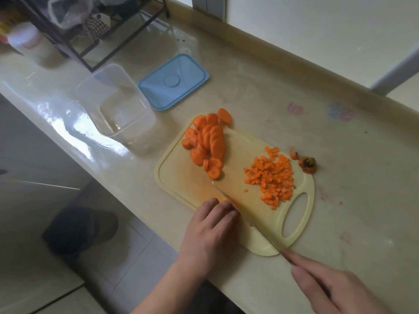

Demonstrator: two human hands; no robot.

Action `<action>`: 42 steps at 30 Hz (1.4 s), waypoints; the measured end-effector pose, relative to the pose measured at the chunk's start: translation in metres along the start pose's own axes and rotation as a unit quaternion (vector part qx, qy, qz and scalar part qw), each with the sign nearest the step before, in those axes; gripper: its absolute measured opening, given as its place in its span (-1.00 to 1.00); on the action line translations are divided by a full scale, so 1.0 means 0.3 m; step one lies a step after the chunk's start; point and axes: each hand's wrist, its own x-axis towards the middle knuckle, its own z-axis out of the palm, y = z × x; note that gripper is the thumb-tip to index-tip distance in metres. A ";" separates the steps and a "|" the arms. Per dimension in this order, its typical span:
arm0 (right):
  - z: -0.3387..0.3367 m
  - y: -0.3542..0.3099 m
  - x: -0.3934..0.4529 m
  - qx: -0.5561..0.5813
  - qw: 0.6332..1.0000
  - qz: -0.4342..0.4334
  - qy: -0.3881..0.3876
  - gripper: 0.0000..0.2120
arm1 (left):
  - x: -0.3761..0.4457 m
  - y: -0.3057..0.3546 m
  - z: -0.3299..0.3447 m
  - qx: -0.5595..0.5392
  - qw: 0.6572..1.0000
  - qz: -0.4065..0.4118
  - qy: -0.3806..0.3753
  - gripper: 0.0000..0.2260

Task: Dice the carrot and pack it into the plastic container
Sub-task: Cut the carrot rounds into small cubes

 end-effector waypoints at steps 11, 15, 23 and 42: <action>-0.001 -0.033 0.058 -0.045 0.997 -0.041 -0.049 -0.69 | 0.008 0.012 -0.005 0.006 1.000 -0.008 0.025 -0.86; -0.019 -0.042 0.029 -0.029 0.998 -0.030 -0.053 -0.67 | 0.007 0.018 -0.007 0.009 0.999 -0.011 0.040 -0.86; -0.019 -0.003 -0.002 -0.027 0.999 -0.020 -0.035 -0.38 | -0.005 0.009 -0.005 0.004 0.999 -0.013 0.032 -0.81; 0.007 -0.014 0.006 -0.013 0.998 -0.032 -0.061 -0.57 | 0.010 0.022 -0.008 0.002 0.997 -0.018 0.075 -0.94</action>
